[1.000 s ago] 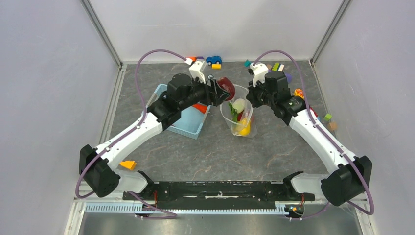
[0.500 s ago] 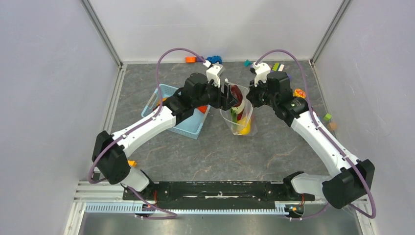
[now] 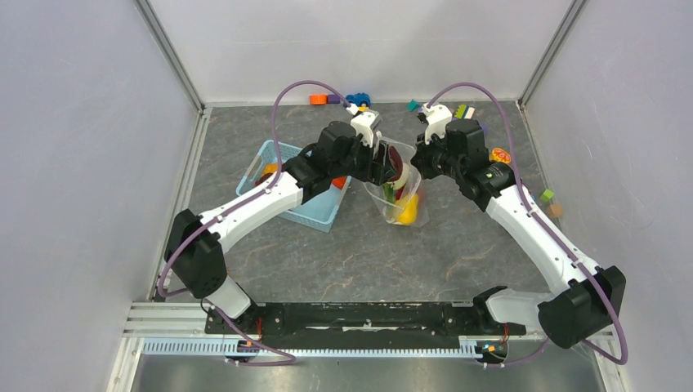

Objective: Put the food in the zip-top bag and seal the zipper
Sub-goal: Place the fake fruit in the zipper food storage bag, then pick up the fake vegetable from the bin.

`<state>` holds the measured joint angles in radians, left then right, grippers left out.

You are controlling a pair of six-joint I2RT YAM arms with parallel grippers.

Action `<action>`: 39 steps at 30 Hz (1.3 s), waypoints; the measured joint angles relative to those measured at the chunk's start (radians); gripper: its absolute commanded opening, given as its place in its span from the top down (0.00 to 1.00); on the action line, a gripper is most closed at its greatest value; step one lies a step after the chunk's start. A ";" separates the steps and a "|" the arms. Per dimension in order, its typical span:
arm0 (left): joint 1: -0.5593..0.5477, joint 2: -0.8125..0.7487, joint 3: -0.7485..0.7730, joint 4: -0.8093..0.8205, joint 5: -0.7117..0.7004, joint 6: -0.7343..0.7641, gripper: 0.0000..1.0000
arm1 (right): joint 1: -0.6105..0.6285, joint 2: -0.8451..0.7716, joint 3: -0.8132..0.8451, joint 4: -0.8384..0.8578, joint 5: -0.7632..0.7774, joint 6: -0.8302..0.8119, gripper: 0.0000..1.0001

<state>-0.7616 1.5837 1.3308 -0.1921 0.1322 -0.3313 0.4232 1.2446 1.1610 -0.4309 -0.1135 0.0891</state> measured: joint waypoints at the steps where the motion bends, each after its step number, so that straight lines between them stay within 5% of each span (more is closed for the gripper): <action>1: 0.000 0.005 0.005 -0.001 0.000 0.003 0.23 | 0.000 0.000 0.000 0.000 0.000 0.000 0.96; 6: 0.000 0.011 0.014 -0.002 0.003 0.011 0.01 | 0.000 0.000 0.000 0.001 -0.002 -0.001 0.96; 24: -0.004 -0.116 -0.013 -0.002 0.043 0.043 0.00 | 0.000 0.000 0.000 0.004 -0.003 -0.008 0.96; 39: 0.025 -0.196 -0.057 -0.095 -0.234 0.041 0.00 | -0.001 -0.002 0.000 0.004 -0.002 -0.013 0.96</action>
<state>-0.7368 1.3876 1.2739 -0.2867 -0.1017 -0.2905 0.4225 1.2430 1.1610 -0.4271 -0.1154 0.0765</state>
